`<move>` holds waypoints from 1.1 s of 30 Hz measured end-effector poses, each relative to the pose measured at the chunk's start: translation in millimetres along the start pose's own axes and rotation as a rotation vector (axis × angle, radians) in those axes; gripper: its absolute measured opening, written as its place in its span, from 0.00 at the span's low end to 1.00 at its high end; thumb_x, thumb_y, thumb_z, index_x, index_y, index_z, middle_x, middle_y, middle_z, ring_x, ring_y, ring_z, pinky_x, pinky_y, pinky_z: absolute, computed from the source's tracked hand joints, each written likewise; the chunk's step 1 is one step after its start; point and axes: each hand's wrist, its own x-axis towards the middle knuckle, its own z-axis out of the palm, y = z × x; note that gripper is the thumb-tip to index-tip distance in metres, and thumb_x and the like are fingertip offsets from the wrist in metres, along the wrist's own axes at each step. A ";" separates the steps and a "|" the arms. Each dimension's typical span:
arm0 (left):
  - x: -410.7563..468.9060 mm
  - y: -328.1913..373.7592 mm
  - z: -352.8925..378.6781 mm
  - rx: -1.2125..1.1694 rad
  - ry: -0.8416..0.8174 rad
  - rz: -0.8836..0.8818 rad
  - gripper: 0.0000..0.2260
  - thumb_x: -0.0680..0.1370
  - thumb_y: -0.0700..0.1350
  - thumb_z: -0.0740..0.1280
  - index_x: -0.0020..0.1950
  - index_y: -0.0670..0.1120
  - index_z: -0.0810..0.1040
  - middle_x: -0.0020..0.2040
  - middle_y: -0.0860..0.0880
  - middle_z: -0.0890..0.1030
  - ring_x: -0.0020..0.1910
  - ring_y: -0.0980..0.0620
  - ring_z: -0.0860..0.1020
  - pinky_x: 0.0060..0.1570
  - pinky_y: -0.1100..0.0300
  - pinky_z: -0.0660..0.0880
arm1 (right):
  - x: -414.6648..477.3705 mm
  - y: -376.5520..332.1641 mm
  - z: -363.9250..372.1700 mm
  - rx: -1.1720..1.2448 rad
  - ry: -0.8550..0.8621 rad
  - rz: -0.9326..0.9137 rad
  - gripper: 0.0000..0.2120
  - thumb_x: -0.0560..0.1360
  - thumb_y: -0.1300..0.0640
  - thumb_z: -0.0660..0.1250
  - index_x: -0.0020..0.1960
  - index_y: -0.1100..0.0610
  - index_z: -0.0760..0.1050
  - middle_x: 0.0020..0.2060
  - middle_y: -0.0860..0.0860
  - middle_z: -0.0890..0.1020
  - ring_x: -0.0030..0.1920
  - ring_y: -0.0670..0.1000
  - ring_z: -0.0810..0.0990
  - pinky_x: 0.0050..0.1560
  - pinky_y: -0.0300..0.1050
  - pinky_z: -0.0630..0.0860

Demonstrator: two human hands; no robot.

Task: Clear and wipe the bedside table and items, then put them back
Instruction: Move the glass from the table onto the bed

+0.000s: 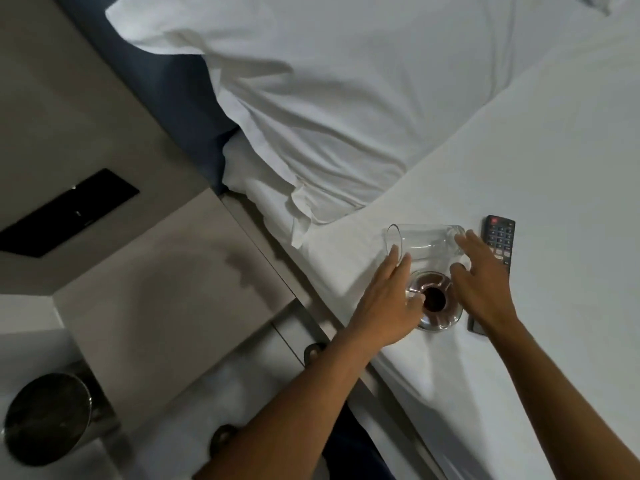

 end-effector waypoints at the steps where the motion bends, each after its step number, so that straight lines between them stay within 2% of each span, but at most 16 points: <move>1: -3.8 -4.5 -0.3 0.022 0.019 0.017 0.31 0.81 0.48 0.60 0.80 0.53 0.47 0.82 0.56 0.41 0.80 0.55 0.42 0.77 0.53 0.49 | -2.2 -1.8 0.2 0.007 0.031 -0.005 0.27 0.73 0.70 0.60 0.73 0.60 0.67 0.74 0.58 0.67 0.75 0.56 0.63 0.73 0.54 0.61; 3: -14.0 -15.3 -3.2 0.050 0.084 0.039 0.32 0.82 0.48 0.61 0.80 0.55 0.47 0.82 0.54 0.43 0.80 0.54 0.42 0.77 0.52 0.48 | -9.6 -5.6 5.4 0.016 0.102 -0.048 0.26 0.72 0.70 0.61 0.70 0.61 0.69 0.70 0.58 0.72 0.71 0.58 0.67 0.72 0.53 0.63; 5: -24.3 -27.9 -8.6 0.053 0.158 0.026 0.31 0.81 0.48 0.61 0.80 0.56 0.48 0.82 0.53 0.45 0.80 0.53 0.43 0.78 0.51 0.49 | -18.7 -11.5 12.4 0.024 0.149 -0.103 0.24 0.73 0.67 0.62 0.68 0.58 0.71 0.67 0.57 0.75 0.68 0.58 0.71 0.69 0.57 0.67; 9: -67.2 -71.0 -27.5 -0.008 0.292 -0.121 0.31 0.80 0.54 0.63 0.79 0.59 0.51 0.82 0.53 0.48 0.80 0.50 0.48 0.77 0.49 0.54 | -50.6 -42.2 44.0 0.071 0.032 -0.171 0.23 0.75 0.64 0.63 0.68 0.52 0.70 0.64 0.53 0.78 0.62 0.55 0.75 0.62 0.52 0.72; 13: -151.6 -139.6 -52.0 -0.073 0.503 -0.284 0.31 0.78 0.61 0.61 0.78 0.61 0.52 0.82 0.53 0.51 0.80 0.51 0.50 0.76 0.50 0.54 | -99.7 -88.3 94.2 0.096 -0.229 -0.271 0.24 0.75 0.64 0.64 0.68 0.50 0.69 0.59 0.52 0.81 0.54 0.54 0.80 0.57 0.52 0.76; 17: -253.8 -191.3 -62.7 -0.096 0.816 -0.465 0.28 0.80 0.53 0.65 0.78 0.50 0.62 0.79 0.47 0.61 0.78 0.47 0.59 0.75 0.57 0.56 | -161.4 -128.6 150.4 0.166 -0.389 -0.341 0.26 0.75 0.64 0.65 0.69 0.48 0.66 0.52 0.49 0.82 0.43 0.44 0.81 0.48 0.44 0.77; 19: -307.9 -210.0 -60.0 -0.077 0.926 -0.559 0.26 0.80 0.50 0.65 0.77 0.46 0.64 0.78 0.44 0.64 0.77 0.46 0.62 0.74 0.58 0.57 | -209.6 -149.3 182.8 0.229 -0.512 -0.361 0.27 0.75 0.64 0.65 0.70 0.46 0.65 0.50 0.49 0.82 0.42 0.45 0.82 0.45 0.44 0.80; 20: -349.8 -222.4 -55.9 -0.080 0.980 -0.619 0.26 0.80 0.49 0.65 0.77 0.46 0.63 0.78 0.44 0.64 0.77 0.46 0.61 0.74 0.58 0.57 | -249.8 -160.0 208.3 0.246 -0.617 -0.398 0.27 0.75 0.64 0.64 0.70 0.46 0.64 0.49 0.50 0.82 0.42 0.47 0.82 0.45 0.45 0.81; 22: -379.7 -222.3 -54.5 -0.073 1.023 -0.657 0.26 0.80 0.49 0.64 0.77 0.46 0.63 0.78 0.45 0.63 0.78 0.47 0.60 0.74 0.58 0.56 | -290.9 -168.3 229.0 0.254 -0.760 -0.436 0.26 0.76 0.64 0.64 0.70 0.46 0.64 0.48 0.51 0.81 0.42 0.50 0.82 0.44 0.48 0.81; 25: -463.1 -230.4 -35.6 -0.064 1.221 -0.759 0.23 0.81 0.45 0.64 0.75 0.43 0.66 0.77 0.44 0.66 0.76 0.47 0.62 0.73 0.60 0.56 | -390.4 -173.5 267.7 0.185 -1.036 -0.531 0.24 0.77 0.62 0.65 0.70 0.46 0.66 0.48 0.49 0.81 0.42 0.46 0.82 0.42 0.41 0.80; 30: -595.7 -239.6 11.3 0.019 1.567 -0.943 0.17 0.79 0.37 0.65 0.68 0.45 0.75 0.66 0.46 0.78 0.66 0.52 0.73 0.67 0.55 0.70 | -514.3 -172.1 297.2 0.047 -1.332 -0.590 0.18 0.77 0.60 0.65 0.65 0.47 0.72 0.44 0.43 0.81 0.39 0.38 0.80 0.35 0.31 0.77; 33: -658.4 -247.7 30.2 0.033 1.641 -1.105 0.15 0.78 0.40 0.62 0.65 0.46 0.76 0.61 0.45 0.80 0.61 0.53 0.75 0.60 0.49 0.76 | -565.8 -184.0 313.5 0.026 -1.428 -0.587 0.16 0.76 0.55 0.69 0.63 0.50 0.74 0.46 0.45 0.82 0.38 0.35 0.80 0.34 0.27 0.73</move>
